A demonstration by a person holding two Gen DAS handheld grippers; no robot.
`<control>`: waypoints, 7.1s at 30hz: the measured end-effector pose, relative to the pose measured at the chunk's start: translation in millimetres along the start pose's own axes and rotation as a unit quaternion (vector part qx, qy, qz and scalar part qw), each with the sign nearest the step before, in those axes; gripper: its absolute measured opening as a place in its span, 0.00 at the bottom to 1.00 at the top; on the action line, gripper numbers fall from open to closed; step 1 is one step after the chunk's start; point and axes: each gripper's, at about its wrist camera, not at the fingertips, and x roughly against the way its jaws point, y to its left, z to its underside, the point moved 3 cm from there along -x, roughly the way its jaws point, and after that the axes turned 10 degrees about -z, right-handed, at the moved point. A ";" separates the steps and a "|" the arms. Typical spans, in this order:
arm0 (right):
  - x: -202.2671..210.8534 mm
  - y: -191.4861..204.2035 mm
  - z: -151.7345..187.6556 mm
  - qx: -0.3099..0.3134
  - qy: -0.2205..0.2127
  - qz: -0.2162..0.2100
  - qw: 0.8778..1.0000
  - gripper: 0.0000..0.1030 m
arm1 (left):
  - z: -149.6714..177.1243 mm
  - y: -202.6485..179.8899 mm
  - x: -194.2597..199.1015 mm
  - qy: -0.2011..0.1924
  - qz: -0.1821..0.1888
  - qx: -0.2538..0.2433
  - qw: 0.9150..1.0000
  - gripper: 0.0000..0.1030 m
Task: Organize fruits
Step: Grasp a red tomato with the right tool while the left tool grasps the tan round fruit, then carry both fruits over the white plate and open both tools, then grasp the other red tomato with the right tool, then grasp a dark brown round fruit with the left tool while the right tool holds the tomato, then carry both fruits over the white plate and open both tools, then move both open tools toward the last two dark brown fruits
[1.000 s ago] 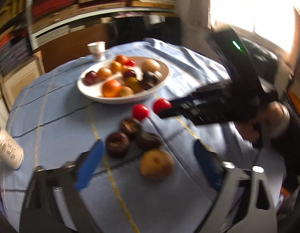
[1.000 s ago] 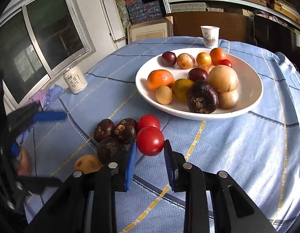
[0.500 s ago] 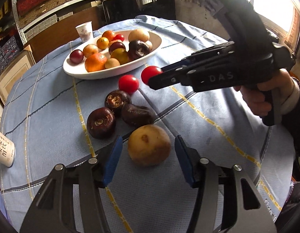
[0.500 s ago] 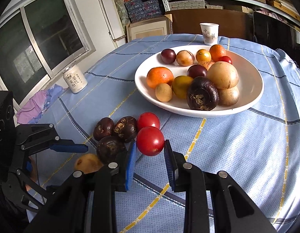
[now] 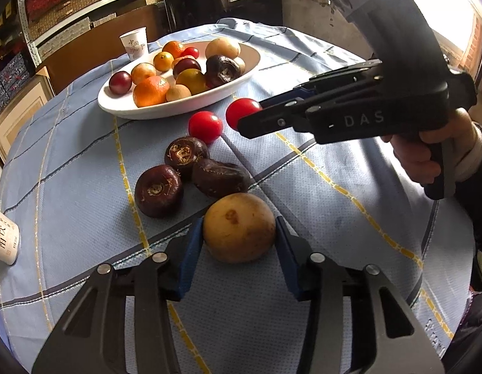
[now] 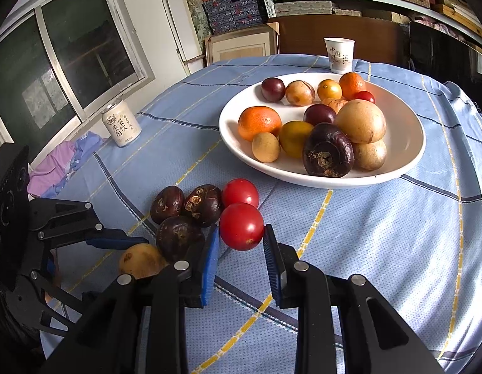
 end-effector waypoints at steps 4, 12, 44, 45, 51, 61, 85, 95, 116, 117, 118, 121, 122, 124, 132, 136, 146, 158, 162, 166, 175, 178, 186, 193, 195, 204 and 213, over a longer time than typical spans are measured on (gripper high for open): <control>0.6 0.4 0.0 -0.001 0.002 -0.011 1.000 0.28 | -3.8 1.2 10.0 -0.017 0.039 0.012 0.999 0.44; 17.6 -4.4 -10.0 -0.010 -0.052 -0.022 0.998 0.28 | -15.5 14.5 23.7 -0.055 0.059 0.064 0.995 0.44; 36.2 -19.7 -43.4 -0.025 -0.178 -0.010 0.984 0.53 | -85.1 102.8 18.2 -0.102 -0.112 0.227 0.962 0.95; 33.3 -14.2 -41.9 -0.018 -0.172 -0.009 0.985 0.53 | -76.3 103.5 16.8 -0.097 -0.119 0.233 0.960 0.95; 9.7 6.5 -27.0 -0.006 -0.123 0.002 0.992 0.61 | -26.8 124.1 -6.3 -0.027 -0.128 0.303 0.944 0.96; 4.4 9.8 -19.7 -0.021 -0.104 0.008 0.994 0.65 | -23.3 127.6 0.0 -0.023 -0.175 0.311 0.934 0.96; -18.7 -2.8 -16.7 -0.077 -0.062 -0.034 0.995 0.65 | -13.8 140.6 -3.5 0.005 -0.158 0.351 0.923 0.96; -36.8 -27.7 -11.1 -0.165 -0.050 -0.085 0.981 0.44 | -19.1 132.4 2.7 -0.005 -0.162 0.335 0.928 0.96; -8.6 -23.5 -15.5 -0.134 -0.068 -0.051 0.987 0.30 | -29.3 79.9 0.4 -0.019 -0.080 0.161 0.984 0.70; -10.0 -23.3 -14.9 -0.135 -0.064 -0.051 0.987 0.30 | -28.9 77.1 -2.1 -0.012 -0.068 0.159 0.985 0.67; -9.6 -23.4 -13.9 -0.135 -0.061 -0.051 0.988 0.30 | -28.0 73.0 -7.5 0.001 -0.049 0.157 0.986 0.62; -10.8 -22.1 -13.7 -0.131 -0.059 -0.048 0.988 0.30 | -26.0 66.8 -16.7 0.019 -0.051 0.145 0.988 0.52; -11.0 -22.0 -13.5 -0.131 -0.059 -0.048 0.988 0.30 | -25.8 66.1 -16.9 0.020 -0.053 0.145 0.988 0.52; -11.1 -23.1 -12.9 -0.133 -0.057 -0.046 0.988 0.30 | -26.3 65.3 -16.8 0.019 -0.045 0.149 0.988 0.51; -16.6 -26.4 -10.5 -0.141 -0.047 -0.039 0.988 0.31 | -24.8 74.0 -31.2 0.034 -0.048 0.179 0.982 0.40; -18.5 -25.5 -10.2 -0.138 -0.043 -0.038 0.989 0.31 | -26.7 66.2 -31.2 0.030 -0.072 0.154 0.985 0.40; -16.5 -22.5 -11.2 -0.129 -0.045 -0.038 0.990 0.30 | -25.8 59.7 -26.4 0.029 -0.070 0.135 0.988 0.39; 5.3 0.7 -22.8 -0.048 -0.112 -0.044 0.992 0.30 | -37.0 79.0 -1.6 -0.026 -0.046 0.194 0.980 0.39; 19.0 -8.7 -41.7 -0.017 -0.172 0.015 0.985 0.30 | -72.0 98.5 6.1 -0.049 -0.043 0.206 0.976 0.39; 14.6 -37.0 -63.2 -0.054 -0.186 0.025 0.981 0.30 | -129.4 106.3 -13.4 -0.057 -0.042 0.195 0.978 0.39; 49.2 -50.9 -73.8 -0.057 -0.241 0.037 0.968 0.58 | -155.0 111.7 -4.7 -0.100 -0.124 0.219 0.963 0.95; 57.8 -39.3 -71.2 -0.052 -0.242 0.018 0.969 0.59 | -130.6 117.1 10.3 -0.099 -0.147 0.238 0.955 0.95; 16.3 11.5 -29.5 -0.022 -0.119 -0.018 0.992 0.63 | -32.3 137.5 -5.9 -0.026 -0.176 0.333 0.926 0.95; -17.8 50.3 -8.2 0.046 -0.031 -0.006 0.998 0.63 | -13.3 156.4 -1.1 -0.009 -0.199 0.382 0.903 0.95; -19.3 52.5 -6.7 0.047 -0.026 -0.006 0.999 0.63 | -15.7 153.5 0.9 -0.011 -0.207 0.375 0.904 0.95; -41.9 60.6 4.9 0.059 0.039 -0.010 0.997 0.63 | -21.6 139.4 2.9 -0.008 -0.208 0.347 0.914 0.95; -52.2 54.5 6.4 0.050 0.061 -0.006 0.997 0.53 | -22.0 135.2 3.5 -0.004 -0.207 0.341 0.917 0.95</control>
